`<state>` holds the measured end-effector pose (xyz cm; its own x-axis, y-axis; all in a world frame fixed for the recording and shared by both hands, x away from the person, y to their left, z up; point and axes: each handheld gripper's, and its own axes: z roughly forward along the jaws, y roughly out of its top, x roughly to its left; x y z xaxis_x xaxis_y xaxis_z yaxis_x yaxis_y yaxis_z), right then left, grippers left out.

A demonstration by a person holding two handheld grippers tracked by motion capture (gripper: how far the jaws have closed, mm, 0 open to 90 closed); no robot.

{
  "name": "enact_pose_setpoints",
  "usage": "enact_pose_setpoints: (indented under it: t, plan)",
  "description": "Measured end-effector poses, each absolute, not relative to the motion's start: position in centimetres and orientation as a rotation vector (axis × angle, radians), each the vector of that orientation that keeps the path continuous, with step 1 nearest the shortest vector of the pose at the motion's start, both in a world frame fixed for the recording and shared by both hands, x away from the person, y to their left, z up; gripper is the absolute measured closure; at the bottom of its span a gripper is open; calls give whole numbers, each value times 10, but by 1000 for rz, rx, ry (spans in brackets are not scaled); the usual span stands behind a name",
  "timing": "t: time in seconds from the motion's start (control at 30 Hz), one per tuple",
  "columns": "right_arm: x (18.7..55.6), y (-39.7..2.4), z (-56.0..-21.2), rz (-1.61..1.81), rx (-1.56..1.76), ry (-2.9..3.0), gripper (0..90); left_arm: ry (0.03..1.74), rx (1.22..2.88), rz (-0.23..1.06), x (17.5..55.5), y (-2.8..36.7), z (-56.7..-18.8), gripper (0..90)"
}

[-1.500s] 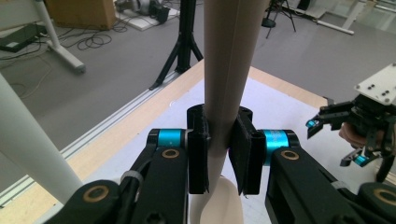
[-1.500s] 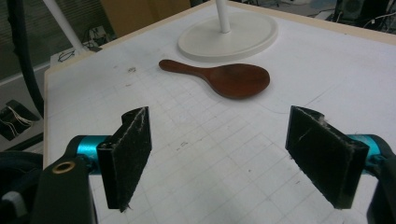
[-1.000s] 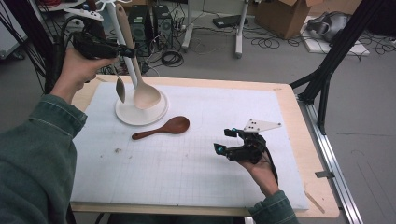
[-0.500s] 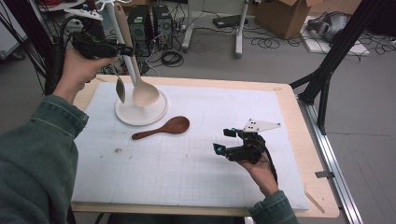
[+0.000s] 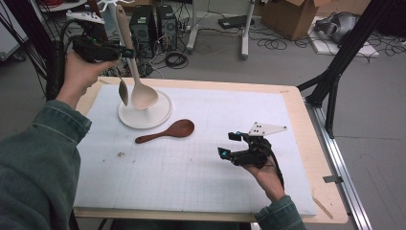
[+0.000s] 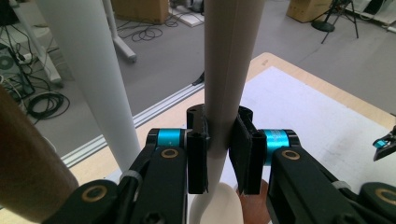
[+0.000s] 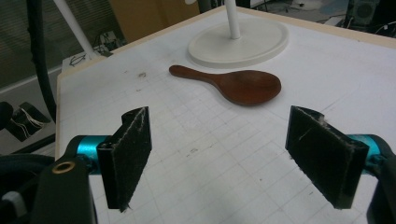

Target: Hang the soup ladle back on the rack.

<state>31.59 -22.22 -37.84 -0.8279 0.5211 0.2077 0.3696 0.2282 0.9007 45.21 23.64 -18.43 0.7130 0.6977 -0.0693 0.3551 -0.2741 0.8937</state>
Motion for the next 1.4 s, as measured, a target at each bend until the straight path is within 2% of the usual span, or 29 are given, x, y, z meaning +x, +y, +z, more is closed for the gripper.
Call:
enact_pose_setpoints:
  t: [0.37,0.6,0.83,1.1,1.27,1.4]
  plan:
    - [317,-223,-378,1654,871,2355,222,786,1889,473,439,245,-179,657]
    - [317,-228,-376,1656,888,2331,221,767,1876,474,430,254,-175,639]
    - [315,-227,-374,1643,881,2336,222,747,1845,465,422,260,-169,683]
    - [315,-230,-372,1643,882,2326,221,718,1803,431,417,267,-160,844]
    - [316,-231,-372,1640,881,2328,221,699,1783,432,414,266,-148,891]
    - [317,-230,-373,1635,886,2329,221,696,1762,436,413,266,-139,894]
